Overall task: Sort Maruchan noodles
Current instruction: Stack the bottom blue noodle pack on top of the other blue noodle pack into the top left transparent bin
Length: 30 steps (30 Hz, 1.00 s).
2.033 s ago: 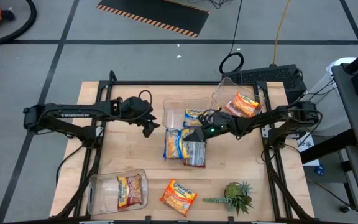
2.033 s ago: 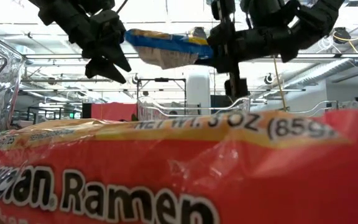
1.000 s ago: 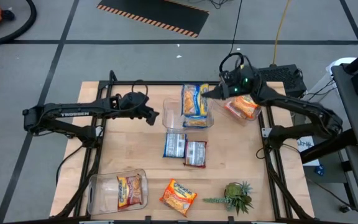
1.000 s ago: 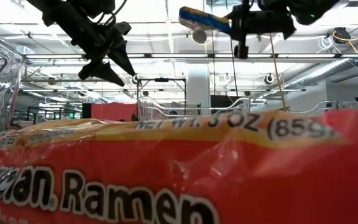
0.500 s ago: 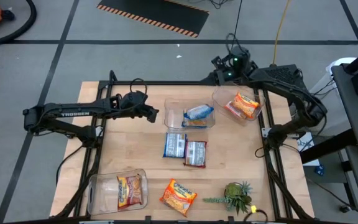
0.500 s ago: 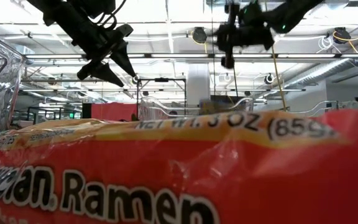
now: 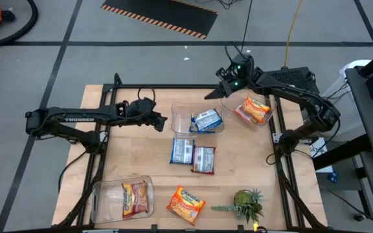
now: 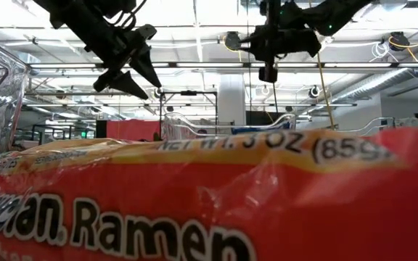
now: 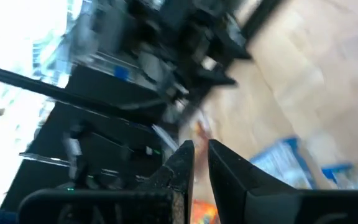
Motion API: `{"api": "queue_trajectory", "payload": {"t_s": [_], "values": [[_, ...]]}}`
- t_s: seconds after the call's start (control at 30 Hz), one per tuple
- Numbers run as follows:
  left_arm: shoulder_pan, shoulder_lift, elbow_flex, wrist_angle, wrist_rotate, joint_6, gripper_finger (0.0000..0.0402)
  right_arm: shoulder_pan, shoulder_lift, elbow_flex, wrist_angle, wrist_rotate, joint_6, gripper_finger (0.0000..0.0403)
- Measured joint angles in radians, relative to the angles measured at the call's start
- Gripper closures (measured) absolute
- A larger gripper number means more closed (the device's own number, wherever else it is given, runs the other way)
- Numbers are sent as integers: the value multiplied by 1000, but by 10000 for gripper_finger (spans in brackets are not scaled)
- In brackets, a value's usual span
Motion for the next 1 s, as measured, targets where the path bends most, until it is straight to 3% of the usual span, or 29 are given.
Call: {"api": "queue_trajectory", "payload": {"t_s": [0.23,0.5,0.6,0.77,1.0], "values": [[33,21,2,23,37,73,172,81,-7,0,-309,201,-185,365],[71,31,0,14,123,138,172,148,-7,0,-533,651,-297,365],[79,30,1,17,160,154,172,160,-6,0,-571,773,-333,365],[79,30,1,16,194,154,172,173,24,-3,-574,834,-312,365],[70,30,1,16,209,151,172,205,99,-31,-578,833,-248,365]]}}
